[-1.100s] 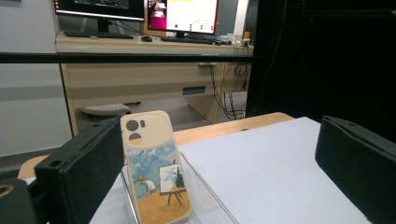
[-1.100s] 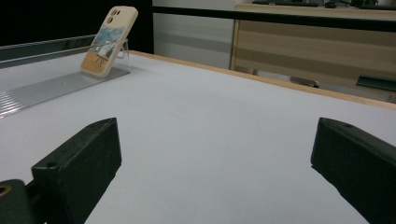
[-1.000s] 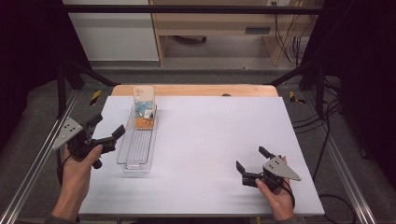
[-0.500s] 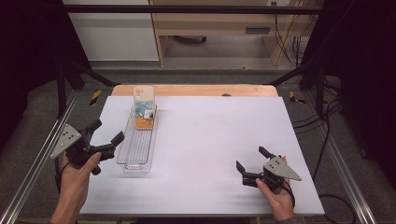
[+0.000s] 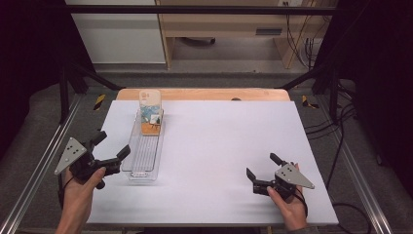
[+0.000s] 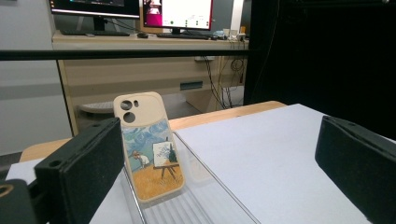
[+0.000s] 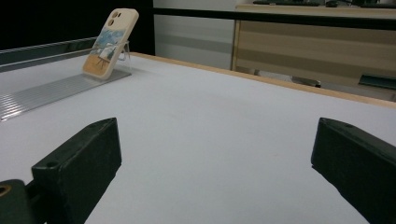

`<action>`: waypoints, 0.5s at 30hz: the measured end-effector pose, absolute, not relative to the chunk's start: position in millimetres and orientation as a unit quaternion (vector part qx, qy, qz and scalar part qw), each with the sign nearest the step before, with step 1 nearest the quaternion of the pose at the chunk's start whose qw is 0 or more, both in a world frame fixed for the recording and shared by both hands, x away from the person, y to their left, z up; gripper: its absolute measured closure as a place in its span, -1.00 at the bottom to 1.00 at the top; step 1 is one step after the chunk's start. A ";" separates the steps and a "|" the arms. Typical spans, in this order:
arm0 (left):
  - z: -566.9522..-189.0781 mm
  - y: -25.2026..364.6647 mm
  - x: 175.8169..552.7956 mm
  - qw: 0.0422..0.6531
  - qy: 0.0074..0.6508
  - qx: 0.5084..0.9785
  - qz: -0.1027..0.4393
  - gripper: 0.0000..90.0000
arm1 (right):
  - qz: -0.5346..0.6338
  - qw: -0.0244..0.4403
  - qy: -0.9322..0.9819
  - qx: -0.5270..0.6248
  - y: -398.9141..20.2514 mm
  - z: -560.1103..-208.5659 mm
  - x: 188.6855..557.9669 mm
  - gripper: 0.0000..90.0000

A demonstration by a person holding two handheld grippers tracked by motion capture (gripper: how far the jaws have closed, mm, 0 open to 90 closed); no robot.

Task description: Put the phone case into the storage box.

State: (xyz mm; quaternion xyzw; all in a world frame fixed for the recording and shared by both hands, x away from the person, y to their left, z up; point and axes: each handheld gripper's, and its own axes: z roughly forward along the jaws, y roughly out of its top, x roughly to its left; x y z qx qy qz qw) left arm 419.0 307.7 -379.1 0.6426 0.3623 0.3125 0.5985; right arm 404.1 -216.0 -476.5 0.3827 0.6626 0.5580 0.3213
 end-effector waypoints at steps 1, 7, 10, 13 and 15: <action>-379.7 307.9 418.4 0.599 0.361 0.643 0.313 -0.98 | 0.558 0.321 0.663 0.382 -216.0 -476.5 404.1 -0.96; -384.8 310.2 414.6 0.599 0.361 0.641 0.315 -0.98 | 0.558 0.322 0.662 0.382 -216.3 -476.5 404.2 -0.96; -388.9 311.5 413.6 0.600 0.363 0.639 0.315 -0.98 | 0.557 0.322 0.663 0.382 -216.2 -476.6 404.1 -0.96; -393.6 312.7 412.8 0.599 0.362 0.640 0.317 -0.98 | 0.557 0.322 0.663 0.382 -216.1 -476.5 404.0 -0.96; -397.5 313.3 412.5 0.596 0.360 0.644 0.317 -0.98 | 0.558 0.322 0.663 0.382 -216.1 -476.5 404.0 -0.96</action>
